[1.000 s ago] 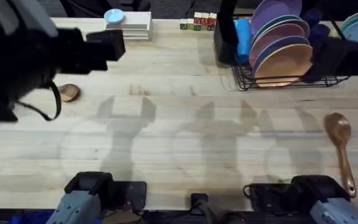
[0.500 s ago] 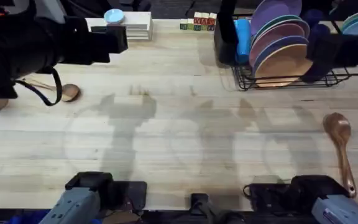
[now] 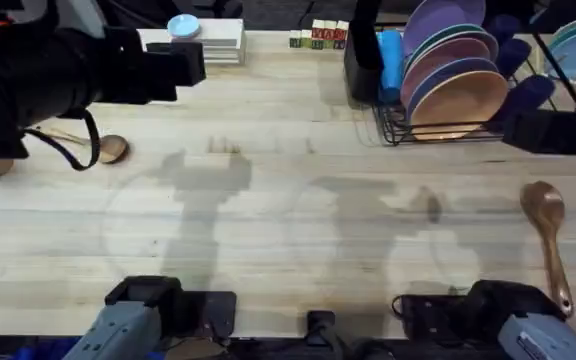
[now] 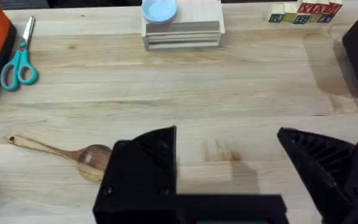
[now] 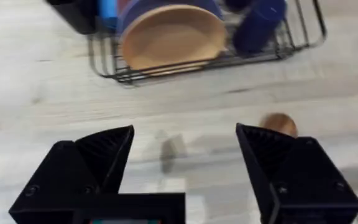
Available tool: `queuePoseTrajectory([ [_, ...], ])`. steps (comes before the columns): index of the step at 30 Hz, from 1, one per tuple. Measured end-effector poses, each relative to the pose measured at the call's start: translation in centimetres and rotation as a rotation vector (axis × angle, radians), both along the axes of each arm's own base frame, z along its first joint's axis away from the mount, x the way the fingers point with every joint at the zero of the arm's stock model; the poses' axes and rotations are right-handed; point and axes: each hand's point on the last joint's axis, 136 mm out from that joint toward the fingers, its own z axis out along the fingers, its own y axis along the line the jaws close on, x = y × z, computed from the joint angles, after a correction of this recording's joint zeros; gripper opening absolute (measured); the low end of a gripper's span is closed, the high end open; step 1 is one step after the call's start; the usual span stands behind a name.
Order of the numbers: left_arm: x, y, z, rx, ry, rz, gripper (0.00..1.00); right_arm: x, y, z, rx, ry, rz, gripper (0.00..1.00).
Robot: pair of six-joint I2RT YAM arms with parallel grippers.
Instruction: Pick up the spoon on the table one by one and put them onto the rack
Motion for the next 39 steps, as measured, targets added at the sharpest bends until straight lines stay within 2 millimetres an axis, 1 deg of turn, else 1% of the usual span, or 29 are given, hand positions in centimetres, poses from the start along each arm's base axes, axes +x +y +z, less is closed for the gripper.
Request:
queuePoseTrajectory([
  [5, 0.0, 0.0, 0.0, 0.0, 0.0, 0.0, 0.993, -0.8, -2.5, -0.4, 0.004, 0.02, -0.127, 0.996],
  [6, 0.0, 0.0, 0.0, 0.0, 0.0, 0.0, 0.993, -1.6, -4.4, -0.5, 0.006, 0.027, -0.225, 0.996],
  [9, 0.0, 0.0, 0.0, 0.0, 0.0, 0.0, 0.993, -2.5, -6.3, -0.6, 0.009, 0.031, -0.33, 0.996],
  [10, 0.0, 0.0, 0.0, 0.0, 0.0, 0.0, 0.992, -3.6, -8.3, -0.6, 0.011, 0.031, -0.44, 0.996],
  [14, 0.0, 0.0, 0.0, 0.0, 0.0, 0.0, 0.993, -5.1, -10.2, -0.6, 0.01, 0.031, -0.558, 0.996],
  [16, 0.0, 0.0, 0.0, 0.0, 0.0, 0.0, 0.993, -5.5, -10.7, -0.6, 0.008, 0.032, -0.589, 0.996],
  [22, 0.0, 0.0, 0.0, 0.0, 0.0, 0.0, 0.993, -5.7, -11.0, -0.6, -0.002, 0.04, -0.602, 0.996],
  [32, 0.0, 0.0, 0.0, 0.0, 0.0, 0.0, 0.993, -5.7, -12.8, -2.1, -0.023, 0.14, -0.653, 0.996],
  [35, 0.0, 0.0, 0.0, 0.0, 0.0, 0.0, 0.993, -5.9, -12.7, -2.2, -0.022, 0.15, -0.655, 0.996],
  [36, 0.0, 0.0, 0.0, 0.0, 0.0, 0.0, 0.992, -6.1, -12.6, -2.4, -0.02, 0.162, -0.656, 0.996],
  [37, 0.0, 0.0, 0.0, 0.0, 0.0, 0.0, 0.993, -7.6, -12.5, -3.3, -0.05, 0.25, -0.664, 0.996],
  [39, 0.0, 0.0, 0.0, 0.0, 0.0, 0.0, 0.993, -8.1, -12.5, -3.7, -0.072, 0.299, -0.645, 0.996],
])
